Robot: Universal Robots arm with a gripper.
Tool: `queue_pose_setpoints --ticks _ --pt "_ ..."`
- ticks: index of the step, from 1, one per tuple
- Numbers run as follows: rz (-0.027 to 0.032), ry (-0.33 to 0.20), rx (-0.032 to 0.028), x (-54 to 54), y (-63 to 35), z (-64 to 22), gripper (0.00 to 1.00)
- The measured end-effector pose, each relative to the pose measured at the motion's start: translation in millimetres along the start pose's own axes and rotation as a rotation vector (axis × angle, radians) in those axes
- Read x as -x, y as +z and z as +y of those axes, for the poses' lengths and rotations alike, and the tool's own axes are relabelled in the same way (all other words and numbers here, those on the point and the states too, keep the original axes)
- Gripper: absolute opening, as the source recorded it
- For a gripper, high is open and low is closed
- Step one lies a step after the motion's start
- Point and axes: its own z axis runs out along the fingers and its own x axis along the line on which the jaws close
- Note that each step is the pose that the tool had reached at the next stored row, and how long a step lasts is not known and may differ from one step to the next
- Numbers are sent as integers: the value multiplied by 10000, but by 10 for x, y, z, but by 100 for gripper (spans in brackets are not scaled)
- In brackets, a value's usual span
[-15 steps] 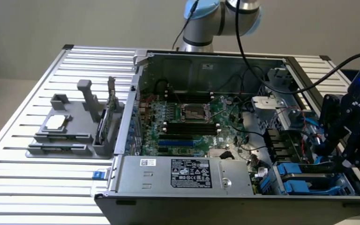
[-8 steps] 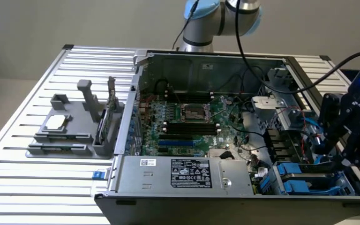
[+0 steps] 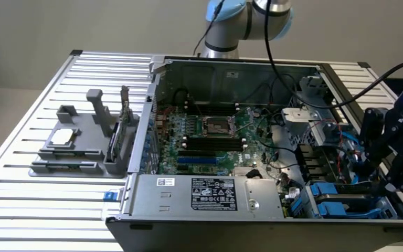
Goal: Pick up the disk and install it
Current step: 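Insert the first disk wire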
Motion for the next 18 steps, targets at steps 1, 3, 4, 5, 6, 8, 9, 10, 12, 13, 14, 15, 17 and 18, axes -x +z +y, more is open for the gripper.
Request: queue_pose_setpoints --ticks 1,3,4,5,6,8,9,10,12,13,14,15,17,18 --pt "32 -5 3 6 -1 0 42" --pt "114 -23 6 12 -3 0 42" --pt "150 -36 5 14 -5 0 42" --pt "181 -49 -4 16 -8 -1 42" --pt "205 -59 -14 19 -11 0 42" --pt "246 -81 -33 24 -18 4 42" --pt "268 -89 -40 27 -18 10 42" --pt "292 -97 -43 31 -19 22 42" --pt "332 -109 -50 39 -19 45 42" --pt "344 -117 -54 44 -19 56 42" --pt "355 -124 -59 48 -19 66 42" --pt "361 -138 -69 52 -19 74 42" --pt "370 -181 -93 56 -19 79 42" --pt "379 -215 -106 56 -18 79 42"
